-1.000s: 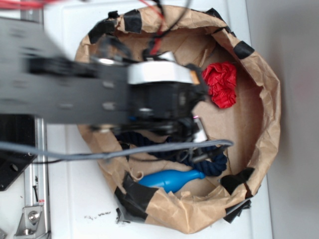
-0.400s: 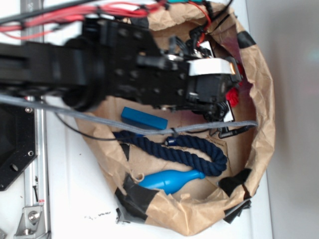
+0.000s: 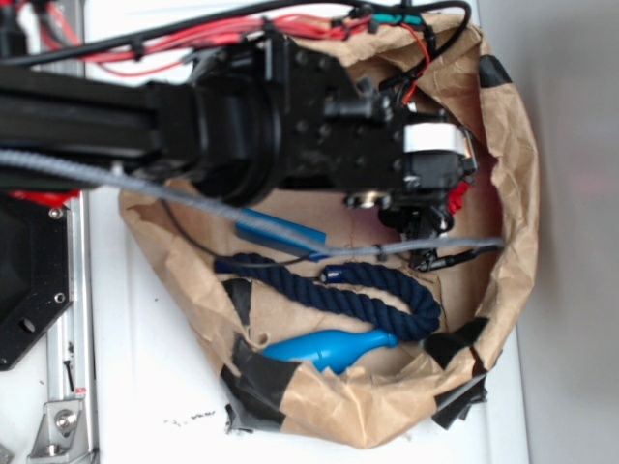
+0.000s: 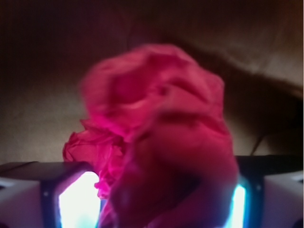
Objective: Grab the red paper.
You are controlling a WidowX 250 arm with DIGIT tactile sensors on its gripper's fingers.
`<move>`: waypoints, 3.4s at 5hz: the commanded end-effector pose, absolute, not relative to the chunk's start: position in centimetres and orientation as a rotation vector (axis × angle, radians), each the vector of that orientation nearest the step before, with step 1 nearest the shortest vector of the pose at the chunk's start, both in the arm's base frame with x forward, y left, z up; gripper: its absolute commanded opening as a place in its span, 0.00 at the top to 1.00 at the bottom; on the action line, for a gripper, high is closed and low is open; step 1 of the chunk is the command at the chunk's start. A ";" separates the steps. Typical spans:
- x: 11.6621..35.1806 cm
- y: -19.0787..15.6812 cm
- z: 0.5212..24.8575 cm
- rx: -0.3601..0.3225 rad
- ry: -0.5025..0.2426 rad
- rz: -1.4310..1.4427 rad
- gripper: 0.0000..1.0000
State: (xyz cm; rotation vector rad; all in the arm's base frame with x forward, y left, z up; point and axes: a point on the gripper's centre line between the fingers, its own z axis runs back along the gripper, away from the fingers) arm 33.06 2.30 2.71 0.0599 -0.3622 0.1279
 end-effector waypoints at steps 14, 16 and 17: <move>30.8 0.7 10.0 0.284 -0.446 0.014 0.79; 28.6 1.2 18.1 0.353 -0.343 0.178 1.00; 28.2 2.0 19.6 0.336 -0.280 0.339 1.00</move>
